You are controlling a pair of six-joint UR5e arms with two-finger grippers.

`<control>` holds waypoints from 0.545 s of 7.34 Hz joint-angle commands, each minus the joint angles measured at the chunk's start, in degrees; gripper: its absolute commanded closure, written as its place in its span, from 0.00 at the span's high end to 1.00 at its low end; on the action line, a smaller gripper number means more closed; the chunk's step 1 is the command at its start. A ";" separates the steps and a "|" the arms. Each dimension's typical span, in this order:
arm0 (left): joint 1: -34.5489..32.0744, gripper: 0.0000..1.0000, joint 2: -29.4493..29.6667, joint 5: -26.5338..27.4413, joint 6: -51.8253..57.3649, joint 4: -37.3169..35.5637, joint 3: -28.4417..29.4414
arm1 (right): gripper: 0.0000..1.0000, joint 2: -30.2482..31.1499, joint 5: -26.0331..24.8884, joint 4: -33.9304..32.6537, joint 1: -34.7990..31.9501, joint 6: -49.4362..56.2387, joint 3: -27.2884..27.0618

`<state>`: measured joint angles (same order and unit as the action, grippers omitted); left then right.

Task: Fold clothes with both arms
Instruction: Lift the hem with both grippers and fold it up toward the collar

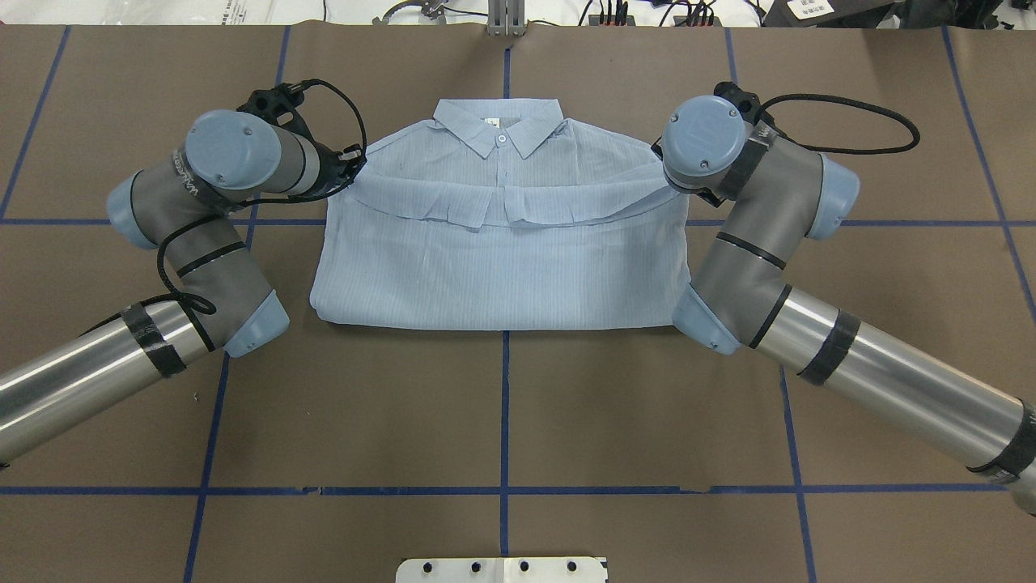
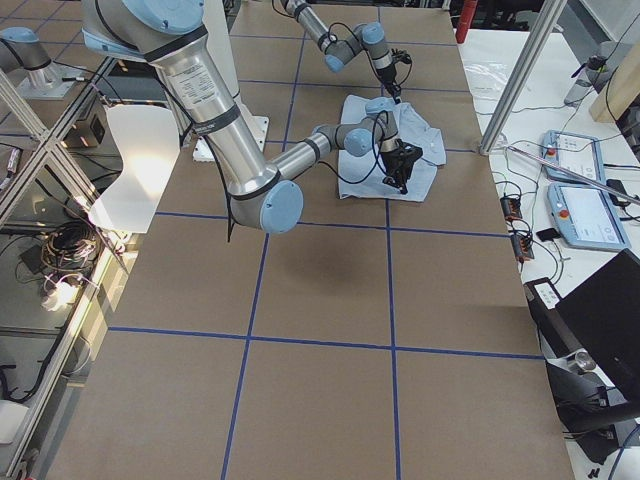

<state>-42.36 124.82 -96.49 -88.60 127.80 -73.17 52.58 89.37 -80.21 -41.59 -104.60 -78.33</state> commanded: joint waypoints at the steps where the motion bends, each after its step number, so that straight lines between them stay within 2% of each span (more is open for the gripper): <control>1: -0.88 0.00 0.95 0.34 0.18 1.05 1.72 | 0.00 -3.26 0.02 0.75 -0.68 0.54 4.32; 4: -2.38 0.00 1.74 0.34 2.20 0.96 1.72 | 0.00 -3.80 0.54 0.75 -1.74 1.58 4.42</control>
<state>-44.38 126.26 -96.16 -86.76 128.82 -71.49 48.98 89.57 -79.46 -42.77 -103.80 -74.06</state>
